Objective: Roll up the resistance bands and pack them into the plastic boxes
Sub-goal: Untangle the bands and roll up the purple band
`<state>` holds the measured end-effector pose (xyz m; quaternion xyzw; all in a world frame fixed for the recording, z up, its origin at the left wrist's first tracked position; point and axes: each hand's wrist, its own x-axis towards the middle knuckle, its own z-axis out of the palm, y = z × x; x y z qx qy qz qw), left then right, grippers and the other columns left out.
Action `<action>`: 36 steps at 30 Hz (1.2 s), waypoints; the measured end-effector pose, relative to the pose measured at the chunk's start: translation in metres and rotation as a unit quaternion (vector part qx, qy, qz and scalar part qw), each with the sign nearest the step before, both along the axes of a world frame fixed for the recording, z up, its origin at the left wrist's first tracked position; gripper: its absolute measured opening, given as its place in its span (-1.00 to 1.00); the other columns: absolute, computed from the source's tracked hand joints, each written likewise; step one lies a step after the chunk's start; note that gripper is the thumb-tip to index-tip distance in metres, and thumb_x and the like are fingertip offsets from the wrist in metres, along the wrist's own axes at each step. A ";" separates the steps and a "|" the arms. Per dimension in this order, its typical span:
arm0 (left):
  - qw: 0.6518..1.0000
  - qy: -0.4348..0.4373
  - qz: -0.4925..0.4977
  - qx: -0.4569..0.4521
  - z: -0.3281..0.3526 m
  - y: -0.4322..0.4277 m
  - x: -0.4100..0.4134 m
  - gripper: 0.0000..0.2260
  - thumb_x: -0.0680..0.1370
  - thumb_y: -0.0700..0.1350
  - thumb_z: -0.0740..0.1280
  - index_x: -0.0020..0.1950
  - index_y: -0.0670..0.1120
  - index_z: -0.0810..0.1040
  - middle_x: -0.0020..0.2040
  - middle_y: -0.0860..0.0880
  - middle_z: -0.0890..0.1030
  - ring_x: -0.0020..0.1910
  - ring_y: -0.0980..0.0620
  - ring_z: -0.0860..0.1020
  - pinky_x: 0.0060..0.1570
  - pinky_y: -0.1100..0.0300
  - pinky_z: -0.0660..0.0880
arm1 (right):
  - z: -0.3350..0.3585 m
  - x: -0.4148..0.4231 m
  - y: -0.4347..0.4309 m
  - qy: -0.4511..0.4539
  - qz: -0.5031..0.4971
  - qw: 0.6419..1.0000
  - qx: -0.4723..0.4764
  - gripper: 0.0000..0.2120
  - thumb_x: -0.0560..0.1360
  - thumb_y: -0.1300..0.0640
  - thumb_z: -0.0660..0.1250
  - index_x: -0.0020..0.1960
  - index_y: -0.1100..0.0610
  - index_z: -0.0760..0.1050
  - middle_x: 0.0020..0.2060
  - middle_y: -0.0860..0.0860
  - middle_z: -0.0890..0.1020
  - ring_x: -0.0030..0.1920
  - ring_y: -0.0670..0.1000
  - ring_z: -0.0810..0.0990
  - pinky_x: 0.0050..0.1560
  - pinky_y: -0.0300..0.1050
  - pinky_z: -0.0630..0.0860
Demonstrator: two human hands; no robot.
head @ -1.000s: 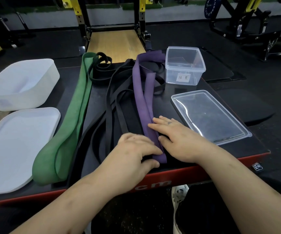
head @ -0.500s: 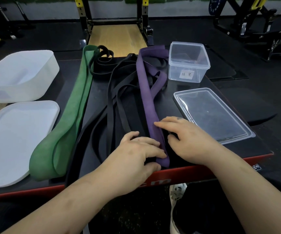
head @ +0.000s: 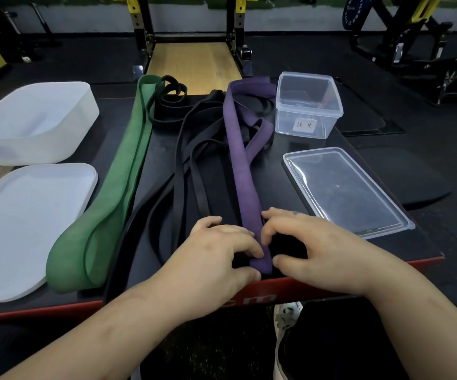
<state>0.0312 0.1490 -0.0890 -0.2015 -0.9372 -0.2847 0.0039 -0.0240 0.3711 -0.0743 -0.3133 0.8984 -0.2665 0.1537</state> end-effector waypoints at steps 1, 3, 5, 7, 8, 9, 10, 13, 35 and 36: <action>1.000 -0.003 0.003 0.004 0.000 0.000 0.000 -0.75 0.50 0.11 0.49 0.17 0.17 0.65 0.22 0.30 0.58 0.40 0.44 0.28 0.52 0.32 -0.10 | 0.002 0.002 0.001 -0.024 0.007 1.000 0.008 -0.73 0.45 -0.01 0.44 0.08 -0.26 0.49 0.47 -0.27 0.38 0.55 -0.30 0.17 0.47 -0.27 0.24; 1.000 -0.003 0.000 0.005 -0.001 0.001 -0.001 -0.78 0.51 0.10 0.48 0.15 0.16 0.67 0.20 0.29 0.58 0.39 0.42 0.28 0.50 0.37 -0.13 | 0.002 0.004 0.001 -0.053 0.014 0.998 0.028 -0.72 0.43 -0.13 0.49 0.07 -0.31 0.49 0.58 -0.26 0.20 0.58 -0.35 -0.02 0.57 -0.13 0.16; 1.000 -0.003 -0.006 0.001 -0.002 0.004 -0.001 -0.81 0.54 0.12 0.44 0.13 0.15 0.69 0.20 0.29 0.53 0.37 0.40 0.25 0.45 0.45 -0.17 | 0.000 0.005 0.000 -0.053 0.012 0.998 0.038 -0.71 0.40 -0.23 0.52 0.04 -0.31 0.50 0.61 -0.29 0.11 0.59 -0.34 -0.05 0.59 -0.11 0.13; 1.000 -0.015 0.001 0.009 -0.002 0.005 -0.002 -0.82 0.56 0.14 0.41 0.11 0.15 0.69 0.23 0.32 0.46 0.37 0.39 0.20 0.37 0.54 -0.15 | -0.003 0.005 -0.002 -0.048 0.007 0.998 0.038 -0.68 0.38 -0.26 0.54 0.03 -0.28 0.50 0.60 -0.31 0.09 0.59 -0.34 -0.04 0.58 -0.16 0.11; 1.000 -0.021 0.006 0.014 -0.003 0.005 -0.003 -0.82 0.57 0.15 0.40 0.10 0.15 0.69 0.24 0.34 0.44 0.38 0.39 0.19 0.34 0.57 -0.12 | -0.005 0.006 -0.004 -0.045 0.004 0.998 0.038 -0.68 0.37 -0.25 0.55 0.03 -0.26 0.50 0.58 -0.33 0.10 0.58 -0.34 -0.03 0.57 -0.19 0.10; 0.999 -0.027 0.009 0.018 -0.002 0.006 -0.004 -0.82 0.57 0.15 0.38 0.09 0.14 0.69 0.25 0.34 0.43 0.38 0.39 0.18 0.31 0.59 -0.11 | -0.006 0.005 -0.005 -0.042 -0.001 0.998 0.036 -0.69 0.37 -0.24 0.55 0.02 -0.25 0.52 0.58 -0.33 0.11 0.58 -0.34 -0.01 0.56 -0.20 0.10; 0.999 -0.031 0.009 0.020 -0.001 0.006 -0.004 -0.82 0.59 0.15 0.37 0.09 0.13 0.68 0.25 0.34 0.43 0.38 0.40 0.18 0.30 0.60 -0.10 | -0.007 0.004 -0.006 -0.039 -0.008 0.999 0.031 -0.71 0.38 -0.23 0.55 0.02 -0.25 0.54 0.57 -0.34 0.13 0.57 -0.34 0.01 0.56 -0.20 0.11; 0.999 -0.019 0.016 0.021 0.002 0.007 -0.005 -0.81 0.61 0.15 0.32 0.11 0.12 0.66 0.23 0.31 0.48 0.33 0.38 0.27 0.25 0.63 0.03 | -0.008 0.000 -0.006 -0.045 -0.019 0.999 0.008 -0.85 0.42 -0.23 0.51 -0.04 -0.33 0.59 0.56 -0.37 0.19 0.55 -0.34 0.12 0.56 -0.15 0.16; 0.997 0.020 0.070 -0.032 -0.006 0.005 -0.007 -0.65 0.55 0.21 0.37 0.31 0.17 0.59 0.38 0.21 0.51 0.53 0.23 0.21 0.48 0.37 -0.22 | -0.022 -0.009 -0.017 0.074 -0.083 0.991 -0.076 -0.95 0.59 0.01 0.40 -0.05 -0.10 0.64 0.14 -0.27 0.58 0.29 -0.28 0.45 0.28 -0.36 0.34; 0.997 0.018 0.067 -0.022 -0.005 0.004 -0.008 -0.69 0.55 0.16 0.41 0.28 0.17 0.60 0.36 0.26 0.50 0.53 0.29 0.18 0.49 0.38 -0.23 | -0.021 -0.008 -0.015 0.072 -0.081 0.992 -0.068 -0.94 0.57 -0.05 0.39 -0.03 -0.13 0.64 0.17 -0.27 0.57 0.32 -0.36 0.38 0.36 -0.36 0.28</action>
